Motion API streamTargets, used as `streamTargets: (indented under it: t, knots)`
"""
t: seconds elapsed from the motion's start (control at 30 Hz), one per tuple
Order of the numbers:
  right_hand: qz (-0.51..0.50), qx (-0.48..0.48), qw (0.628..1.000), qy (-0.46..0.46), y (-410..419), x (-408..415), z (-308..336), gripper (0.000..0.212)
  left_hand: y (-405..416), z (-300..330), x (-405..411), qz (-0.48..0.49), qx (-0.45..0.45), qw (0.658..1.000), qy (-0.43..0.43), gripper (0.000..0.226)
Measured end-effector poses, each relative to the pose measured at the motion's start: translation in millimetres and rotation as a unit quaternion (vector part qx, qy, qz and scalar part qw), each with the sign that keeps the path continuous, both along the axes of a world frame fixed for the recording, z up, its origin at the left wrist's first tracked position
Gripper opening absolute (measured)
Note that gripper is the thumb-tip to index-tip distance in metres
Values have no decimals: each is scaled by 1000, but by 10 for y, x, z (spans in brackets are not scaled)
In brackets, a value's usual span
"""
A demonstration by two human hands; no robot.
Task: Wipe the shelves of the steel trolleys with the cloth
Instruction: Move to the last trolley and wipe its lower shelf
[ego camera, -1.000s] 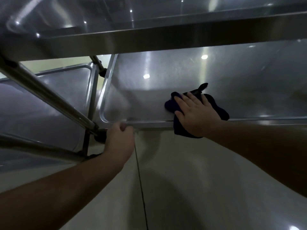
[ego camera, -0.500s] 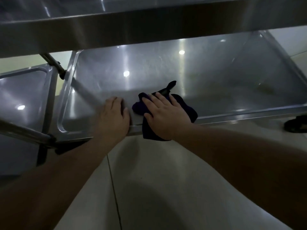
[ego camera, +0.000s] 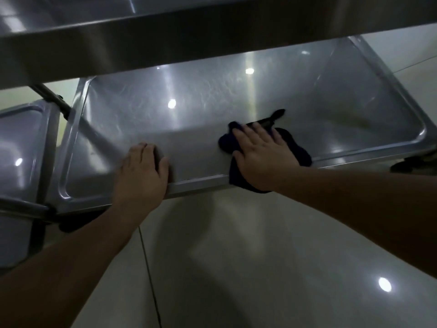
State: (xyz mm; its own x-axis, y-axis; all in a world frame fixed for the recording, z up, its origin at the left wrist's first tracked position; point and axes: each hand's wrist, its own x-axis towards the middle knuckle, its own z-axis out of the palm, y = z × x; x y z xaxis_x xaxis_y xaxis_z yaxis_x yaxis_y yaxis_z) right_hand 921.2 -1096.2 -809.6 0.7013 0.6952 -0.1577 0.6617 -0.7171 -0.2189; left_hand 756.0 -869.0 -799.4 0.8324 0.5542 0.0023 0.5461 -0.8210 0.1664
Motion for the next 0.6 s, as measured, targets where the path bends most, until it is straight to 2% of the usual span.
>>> streamTargets:
  t: [0.13, 0.27, 0.33, 0.47, 0.6]
  knots:
    - [148, 3, 989, -3, 481, -209, 28, 63, 30, 23, 39, -7, -10, 999, 37, 50]
    - [170, 8, 985, -5, 354, -51, 12, 62, 120, -37, 36, -21, -29, 999, 7, 41]
    - [130, 10, 991, -7, 72, 126, 9, 63, 139, -67, 15, -15, -29, 999, -30, 38]
    - [-13, 4, 1000, -26, -734, 613, 40, 62, 142, -93, -6, -18, -28, 998, -50, 52]
    - [-172, -1, 985, -23, -1603, 1193, 75, 64, 168, -115, -42, -29, -26, 997, -60, 59]
